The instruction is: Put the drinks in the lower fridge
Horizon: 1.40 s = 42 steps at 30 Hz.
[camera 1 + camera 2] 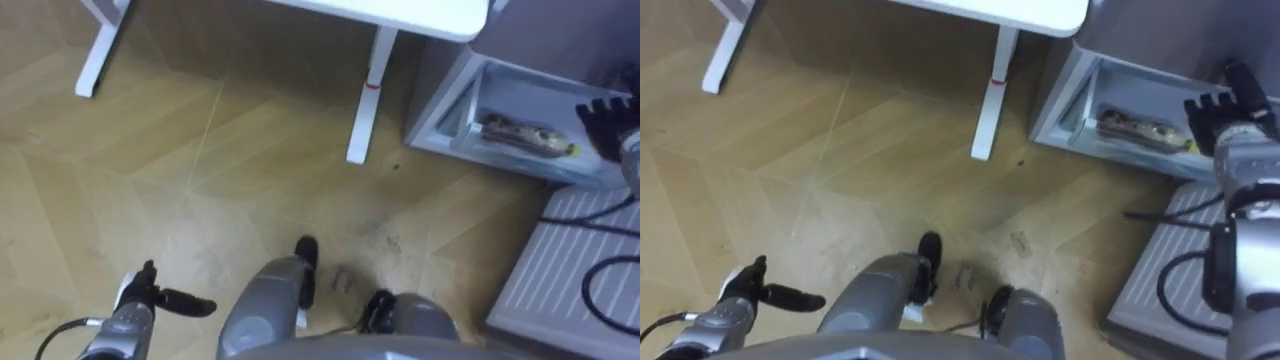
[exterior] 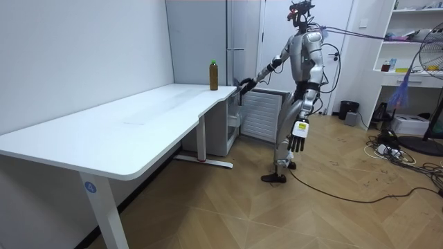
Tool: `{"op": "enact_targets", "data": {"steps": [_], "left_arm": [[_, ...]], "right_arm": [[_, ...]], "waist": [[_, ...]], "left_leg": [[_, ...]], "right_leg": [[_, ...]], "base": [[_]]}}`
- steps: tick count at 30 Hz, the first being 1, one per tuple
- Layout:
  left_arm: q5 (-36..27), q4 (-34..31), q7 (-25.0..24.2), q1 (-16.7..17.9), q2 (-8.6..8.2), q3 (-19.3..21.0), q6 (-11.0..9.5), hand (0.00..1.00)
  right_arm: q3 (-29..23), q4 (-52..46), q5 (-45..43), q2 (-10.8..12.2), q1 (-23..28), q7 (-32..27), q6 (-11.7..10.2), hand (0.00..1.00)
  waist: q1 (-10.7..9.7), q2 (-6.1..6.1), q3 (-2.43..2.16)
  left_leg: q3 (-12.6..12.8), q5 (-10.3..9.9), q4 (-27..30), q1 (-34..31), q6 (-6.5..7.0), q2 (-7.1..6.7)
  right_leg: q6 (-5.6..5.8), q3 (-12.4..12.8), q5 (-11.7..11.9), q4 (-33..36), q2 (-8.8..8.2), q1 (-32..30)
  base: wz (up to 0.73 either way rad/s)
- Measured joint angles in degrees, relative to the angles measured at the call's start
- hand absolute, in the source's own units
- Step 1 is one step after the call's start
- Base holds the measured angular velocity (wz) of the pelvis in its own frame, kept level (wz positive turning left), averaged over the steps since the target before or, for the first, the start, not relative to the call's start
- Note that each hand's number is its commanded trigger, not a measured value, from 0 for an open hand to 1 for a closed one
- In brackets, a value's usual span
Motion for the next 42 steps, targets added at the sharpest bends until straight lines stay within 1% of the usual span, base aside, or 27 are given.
{"op": "enact_targets", "data": {"steps": [2,3,4,6,8,10,11,12,14,16,17,18,20,21,22,23,24,25,26,27,29,31,32,35,36,38,42], "left_arm": [[0.05,-0.09,-0.06,0.87,-0.05,1.35,0.01,0.00],[0.04,-0.21,-0.13,1.02,-0.07,1.76,-0.03,0.00],[0.07,-0.45,-0.14,1.11,-0.06,2.16,-0.16,0.00],[0.10,-0.59,-0.19,1.11,-0.06,2.48,-0.42,0.00],[0.04,-0.80,-0.23,1.55,-0.07,2.96,-1.34,0.00],[0.08,-1.65,-0.26,2.25,-0.27,2.94,-1.52,0.00],[0.09,-2.22,-0.27,2.78,-0.46,2.93,-1.78,0.00],[0.09,-2.23,-0.27,2.77,-0.58,2.93,-1.86,0.00],[0.29,-2.17,-0.26,3.78,-0.94,2.93,-2.08,0.00],[0.72,-2.59,-0.17,4.36,-0.97,2.94,-2.76,0.00],[0.71,-3.37,0.10,4.70,-1.05,2.95,-3.20,0.00],[0.71,-3.69,0.29,4.72,-1.21,2.96,-3.34,0.00],[1.25,-3.94,0.66,4.96,-2.94,4.77,-3.99,0.00],[1.26,-3.94,0.82,4.97,-3.40,5.08,-4.10,0.00],[1.42,-4.00,1.20,5.44,-4.37,5.54,-4.25,0.00],[2.01,-4.01,1.49,5.34,-5.53,7.09,-4.89,0.00],[2.49,-3.91,1.71,5.87,-6.09,7.84,-5.27,0.00],[3.51,-3.91,2.22,6.10,-7.03,9.05,-5.85,0.00],[3.99,-3.89,2.93,6.20,-7.59,9.16,-6.15,0.00],[3.98,-3.78,2.93,6.14,-7.71,9.09,-6.33,0.00],[3.97,-1.92,2.87,5.74,-7.93,8.94,-6.77,0.00],[3.95,-1.19,2.87,5.67,-7.93,8.58,-6.75,0.00],[3.94,-0.36,2.87,5.56,-7.94,8.29,-6.58,0.00],[3.94,0.17,2.86,6.05,-7.97,8.40,-6.15,0.00],[3.98,0.54,2.81,6.67,-8.02,8.66,-6.00,0.00],[3.99,0.68,2.79,7.23,-8.38,10.00,-5.41,0.00],[4.01,1.92,2.80,8.24,-8.84,11.73,-4.83,0.00]], "right_arm": [[0.06,-3.12,-4.58,0.31,4.83,1.99,-0.35,0.00],[0.06,-4.23,-5.52,0.36,6.03,2.35,-0.38,0.00],[0.17,-6.58,-7.10,0.39,8.19,2.99,-0.54,0.00],[0.61,-9.36,-8.25,0.82,11.91,4.36,-1.65,0.00],[0.79,-12.04,-11.67,3.17,17.64,5.31,-2.35,0.00],[0.90,-13.47,-15.21,5.07,21.75,6.25,-2.29,0.00],[0.92,-13.93,-16.88,6.19,23.89,6.61,-2.28,0.00],[1.07,-13.90,-17.41,6.63,24.63,6.70,-2.31,0.00],[2.63,-11.91,-21.16,8.72,27.03,7.41,-2.56,0.00],[4.24,-10.40,-23.58,10.33,28.25,7.52,-2.58,0.00],[5.71,-9.10,-23.66,11.41,28.53,7.72,-2.64,0.00],[6.03,-8.86,-23.59,12.00,28.93,7.69,-2.63,0.00],[6.01,-8.95,-23.26,14.48,30.34,7.69,-2.65,0.00],[5.81,-8.73,-23.31,15.18,30.41,7.70,-2.76,0.00],[4.90,-8.06,-23.82,16.75,30.87,7.69,-3.37,0.00],[3.85,-7.26,-26.61,18.18,31.01,7.34,-3.71,0.00],[3.31,-7.11,-29.11,18.89,31.20,7.03,-3.79,0.00],[3.02,-6.89,-35.41,19.80,31.52,6.42,-3.98,0.00],[3.57,-6.88,-42.95,20.45,31.91,5.51,-4.48,0.00],[4.14,-6.85,-47.28,20.75,31.98,4.80,-4.69,0.00],[7.86,-6.75,-61.98,20.89,31.91,2.40,-4.74,0.00],[10.74,-6.06,-69.03,20.94,31.45,0.63,-4.75,0.00],[11.70,-5.12,-71.77,21.18,31.21,-0.20,-4.76,0.00],[11.62,-3.83,-71.71,21.70,31.58,-1.11,-4.69,0.00],[11.22,-3.19,-71.32,21.71,31.93,-1.32,-4.61,0.00],[9.69,-2.33,-71.29,21.82,31.90,-1.27,-4.53,0.00],[9.02,-1.37,-71.23,21.84,31.79,-1.10,-4.51,0.00]], "waist": [[-0.71,-0.25,-0.23],[-0.88,-0.33,-0.31],[-1.67,-0.43,-0.37],[-1.76,-0.68,-0.50],[-1.93,-1.45,-0.98],[-2.07,-1.65,-1.16],[-2.40,-1.56,-1.18],[-2.54,-1.50,-1.16],[-3.44,-1.26,-1.10],[-3.33,-1.21,-1.05],[-3.47,-1.07,-0.86],[-3.35,-1.02,-0.85],[-3.34,-0.42,-0.62],[-3.60,-0.21,-0.40],[-4.21,-0.02,-0.40],[-4.67,0.08,-0.39],[-4.79,0.12,-0.37],[-4.80,0.20,-0.43],[-4.92,0.20,-0.43],[-4.78,0.23,-0.43],[-4.57,0.11,-0.51],[-4.37,-0.08,-0.56],[-4.40,-0.20,-0.70],[-4.63,-0.49,-0.66],[-4.61,-0.29,-0.56],[-4.62,-0.16,-0.77],[-4.57,0.26,-0.65]], "left_leg": [[0.50,-0.05,-2.13,3.13,0.05,0.25],[0.68,-0.09,-2.38,3.61,0.09,0.30],[0.80,-0.18,-2.89,4.41,0.21,0.32],[0.96,-0.35,-3.58,5.73,0.31,0.45],[1.33,-0.62,-5.36,8.69,-0.03,0.49],[1.52,-1.37,-5.53,10.15,-0.39,0.65],[1.64,-1.67,-5.65,10.82,-0.57,0.76],[1.71,-1.75,-5.80,11.14,-0.65,0.78],[1.89,-2.29,-6.07,12.64,-1.00,0.82],[2.30,-2.84,-6.07,13.38,-1.27,1.04],[2.44,-3.13,-6.06,13.87,-1.36,1.11],[2.58,-3.35,-6.01,14.13,-1.38,1.16],[2.69,-4.05,-5.64,14.78,-1.44,1.14],[2.66,-4.08,-5.71,15.12,-1.42,1.06],[2.42,-4.18,-5.78,15.49,-1.39,0.84],[2.28,-4.25,-5.97,15.92,-1.42,0.70],[2.26,-4.27,-6.11,16.20,-1.44,0.63],[2.28,-4.46,-6.14,16.54,-1.52,0.62],[2.28,-4.55,-6.11,16.58,-1.57,0.65],[2.39,-4.56,-6.13,16.55,-1.60,0.71],[2.63,-4.58,-6.47,16.78,-1.63,0.75],[2.88,-4.59,-6.84,17.06,-1.63,0.77],[2.95,-4.61,-6.85,17.12,-1.60,0.75],[2.85,-4.87,-6.80,18.07,-1.56,0.62],[2.84,-5.17,-6.68,18.81,-1.60,0.59],[2.84,-5.31,-6.63,19.37,-1.64,0.59],[2.88,-5.31,-6.65,20.03,-1.63,0.57]], "right_leg": [[0.26,-0.02,1.26,-4.37,0.82,3.91],[0.24,0.04,1.43,-5.04,0.93,4.54],[0.13,0.10,1.87,-6.32,1.18,5.61],[-0.13,0.51,2.58,-8.27,1.69,7.16],[-0.20,0.75,3.03,-11.14,2.15,10.40],[-0.25,0.83,3.03,-12.45,2.43,12.30],[-0.34,0.89,3.06,-13.25,2.61,13.17],[-0.37,0.90,3.08,-13.53,2.65,13.49],[-0.44,1.01,3.07,-14.42,2.86,15.33],[-0.53,1.36,3.01,-15.34,3.05,16.24],[-0.56,1.51,3.03,-15.63,3.19,16.94],[-0.56,1.56,3.02,-15.75,3.21,17.26],[-0.48,1.49,2.98,-16.53,3.27,18.43],[-0.47,1.26,2.98,-17.04,3.27,19.04],[-0.34,0.86,2.96,-17.68,3.25,19.87],[-0.28,0.70,2.92,-18.15,3.21,20.44],[-0.28,0.74,2.92,-18.21,3.21,20.74],[-0.25,0.93,2.89,-18.18,3.18,20.97],[-0.30,0.91,2.85,-18.08,3.17,20.98],[-0.34,0.86,2.83,-18.06,3.18,20.92],[-0.36,1.15,2.81,-18.04,3.16,20.90],[-0.36,1.48,2.81,-18.04,3.11,20.86],[-0.36,1.58,2.81,-18.03,3.09,20.89],[-0.28,1.29,2.76,-18.18,3.01,22.12],[-0.16,1.29,2.69,-18.23,2.99,22.92],[-0.10,1.33,2.55,-18.24,2.95,23.49],[-0.10,1.66,2.48,-18.24,2.94,23.91]], "base": [[-0.08],[-0.07],[-0.06],[-0.11],[-0.10],[-0.07],[-0.07],[-0.06],[-0.05],[-0.09],[-0.10],[-0.05],[-0.02],[0.13],[0.16],[0.12],[0.00],[-0.05],[-0.05],[-0.03],[-0.07],[-0.08],[-0.05],[0.01],[0.00],[0.00],[-0.01]]}}
